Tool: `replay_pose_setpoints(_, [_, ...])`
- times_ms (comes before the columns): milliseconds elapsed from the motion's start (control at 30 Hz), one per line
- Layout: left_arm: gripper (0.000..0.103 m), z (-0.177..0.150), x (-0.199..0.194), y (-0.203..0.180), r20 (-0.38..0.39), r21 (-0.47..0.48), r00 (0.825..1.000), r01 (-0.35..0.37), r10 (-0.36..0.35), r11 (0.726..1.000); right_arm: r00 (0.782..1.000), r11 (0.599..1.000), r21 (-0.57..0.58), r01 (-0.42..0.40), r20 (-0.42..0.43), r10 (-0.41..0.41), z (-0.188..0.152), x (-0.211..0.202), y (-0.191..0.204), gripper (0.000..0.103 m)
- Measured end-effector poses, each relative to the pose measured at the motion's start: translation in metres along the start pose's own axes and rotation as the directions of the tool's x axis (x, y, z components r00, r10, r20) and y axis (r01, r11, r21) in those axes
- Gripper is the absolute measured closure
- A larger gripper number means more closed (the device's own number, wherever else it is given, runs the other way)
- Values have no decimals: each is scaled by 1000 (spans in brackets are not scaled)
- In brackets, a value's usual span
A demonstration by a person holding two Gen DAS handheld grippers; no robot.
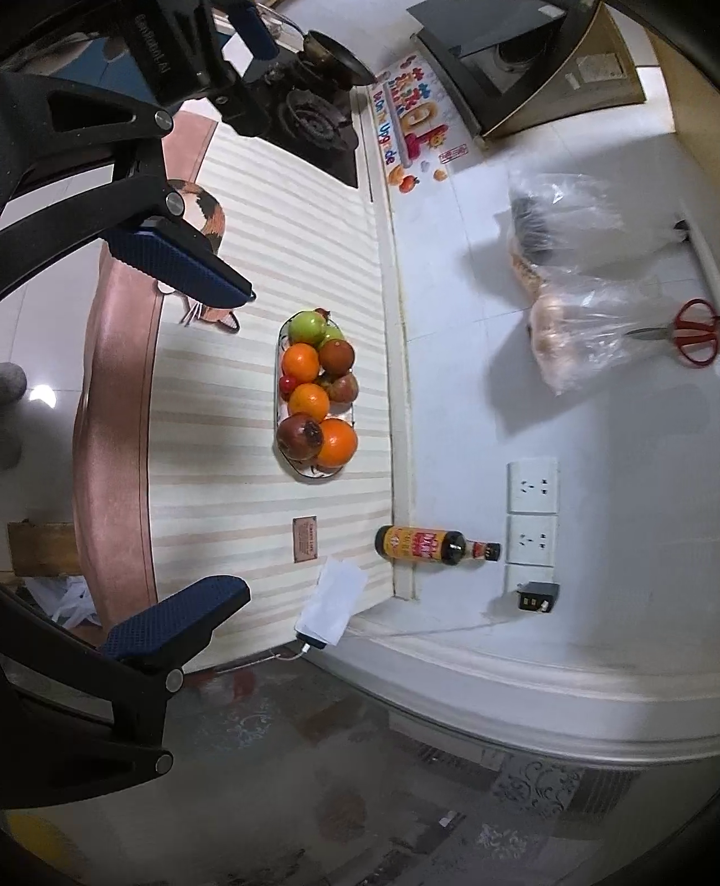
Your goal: Organize fruits
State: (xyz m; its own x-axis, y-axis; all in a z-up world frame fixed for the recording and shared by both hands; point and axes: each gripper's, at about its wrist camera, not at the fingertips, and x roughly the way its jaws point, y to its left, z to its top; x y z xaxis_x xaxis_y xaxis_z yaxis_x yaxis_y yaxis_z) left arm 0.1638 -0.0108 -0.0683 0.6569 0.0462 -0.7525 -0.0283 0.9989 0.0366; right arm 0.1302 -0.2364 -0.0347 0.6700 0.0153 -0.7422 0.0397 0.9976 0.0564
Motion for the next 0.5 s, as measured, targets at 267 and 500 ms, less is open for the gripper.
replay_pose_setpoints(267, [0,11,23,3,-38,-7,999,5,-6,1000,998,1000,-7,17,-55,-18,6,37,7,4])
replay_pose_setpoints(500, [0,15,29,2,-45,-5,999,18,-19,1000,998,1000,-6,24,-66,-24,8,44,10,4])
